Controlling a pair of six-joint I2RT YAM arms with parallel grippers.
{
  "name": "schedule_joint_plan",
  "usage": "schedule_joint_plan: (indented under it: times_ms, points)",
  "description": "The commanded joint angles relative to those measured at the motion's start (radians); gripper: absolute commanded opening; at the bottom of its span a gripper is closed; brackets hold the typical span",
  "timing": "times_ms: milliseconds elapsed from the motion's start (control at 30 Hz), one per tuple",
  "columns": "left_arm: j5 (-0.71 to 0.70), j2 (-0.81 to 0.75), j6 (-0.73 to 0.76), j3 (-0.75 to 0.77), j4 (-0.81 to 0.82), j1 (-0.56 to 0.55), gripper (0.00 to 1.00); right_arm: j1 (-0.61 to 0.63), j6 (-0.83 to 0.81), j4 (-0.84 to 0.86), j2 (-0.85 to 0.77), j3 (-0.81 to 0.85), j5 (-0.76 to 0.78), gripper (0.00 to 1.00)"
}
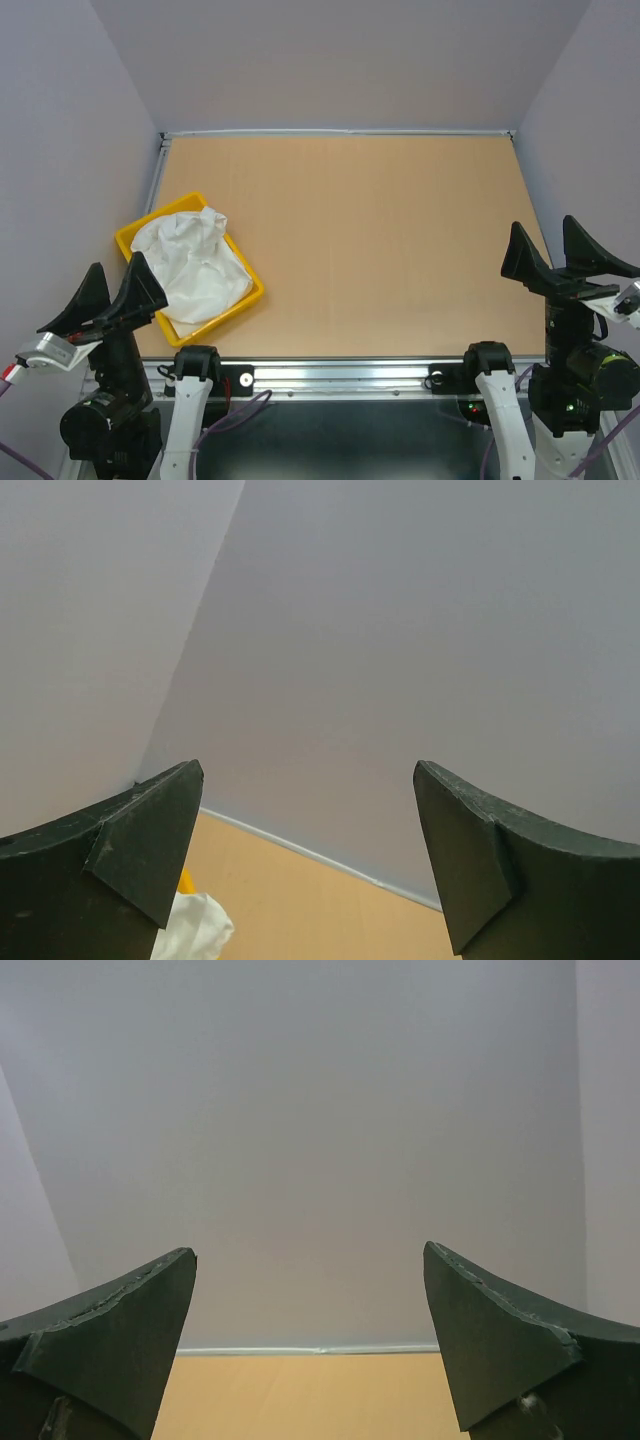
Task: Fold and stack the long sleeve shirts
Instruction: Grab the shirt from the pile
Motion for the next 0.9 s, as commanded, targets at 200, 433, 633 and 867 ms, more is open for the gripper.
schedule_joint_plan:
  times_ms: [200, 433, 633, 867]
  points:
    - [0.038, -0.145, -0.041, -0.070, -0.002, -0.001, 0.99, 0.005, 0.037, 0.028, -0.005, -0.046, -0.030, 1.00]
    - [0.040, -0.056, -0.177, -0.152, -0.064, -0.001, 0.99, 0.005, 0.091, 0.028, 0.067, -0.106, -0.048, 1.00]
    - [0.051, 0.153, -0.285, -0.205, -0.115, -0.001, 0.99, 0.005, 0.148, 0.018, 0.289, -0.130, -0.122, 1.00]
    - [0.084, 0.455, -0.378, -0.200, -0.172, -0.001, 0.99, 0.005, 0.211, 0.018, 0.455, -0.207, -0.093, 1.00]
